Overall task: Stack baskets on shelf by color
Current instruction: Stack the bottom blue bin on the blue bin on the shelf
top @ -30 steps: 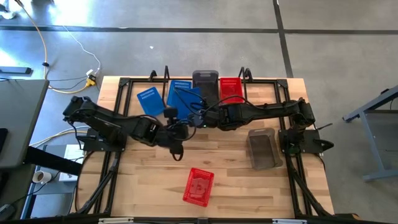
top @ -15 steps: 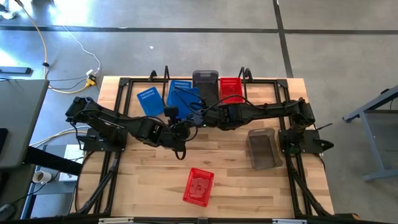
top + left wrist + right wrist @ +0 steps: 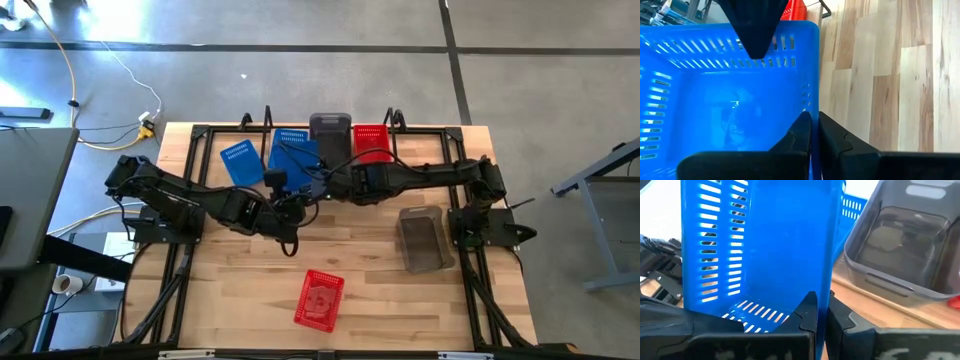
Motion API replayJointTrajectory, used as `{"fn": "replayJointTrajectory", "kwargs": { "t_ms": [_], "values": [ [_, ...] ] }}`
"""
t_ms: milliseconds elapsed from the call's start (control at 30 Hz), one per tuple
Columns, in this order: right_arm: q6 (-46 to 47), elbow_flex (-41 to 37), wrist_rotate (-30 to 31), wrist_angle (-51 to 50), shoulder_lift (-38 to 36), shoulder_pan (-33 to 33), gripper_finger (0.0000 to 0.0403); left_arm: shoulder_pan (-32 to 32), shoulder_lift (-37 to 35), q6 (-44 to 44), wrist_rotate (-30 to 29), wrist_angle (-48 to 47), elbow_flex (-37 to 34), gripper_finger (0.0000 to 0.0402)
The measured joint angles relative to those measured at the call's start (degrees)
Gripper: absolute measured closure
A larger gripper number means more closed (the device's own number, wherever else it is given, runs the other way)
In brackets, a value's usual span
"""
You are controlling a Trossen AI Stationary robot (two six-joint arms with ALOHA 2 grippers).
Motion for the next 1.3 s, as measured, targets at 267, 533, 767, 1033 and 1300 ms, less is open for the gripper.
{"fn": "replayJointTrajectory", "kwargs": {
  "t_ms": [267, 533, 767, 1033, 1300],
  "values": [
    [-6.06, 0.00, -5.83, 0.61, 0.00, -1.79, 0.0402, 0.00, 0.00, 1.02, 0.31, -0.19, -0.04, 0.0400],
    [-8.43, 0.00, -8.95, 2.32, -0.02, -3.66, 0.0380, 0.20, -0.04, 1.32, -0.42, -0.52, -0.04, 0.0401],
    [-11.60, 0.00, -8.83, 2.77, -0.35, -4.86, 0.0303, 2.16, -0.09, 1.06, -0.34, -3.65, -0.04, 0.0401],
    [-15.76, 0.00, -8.12, 1.87, -4.08, -6.19, 0.0269, 4.94, -1.81, -0.95, -0.08, -7.92, -0.07, 0.0401],
    [-20.09, 0.00, -5.47, -1.51, -8.87, -7.56, 0.0269, 8.30, -7.35, -0.23, 3.83, -7.60, -1.59, 0.0401]
  ]
}}
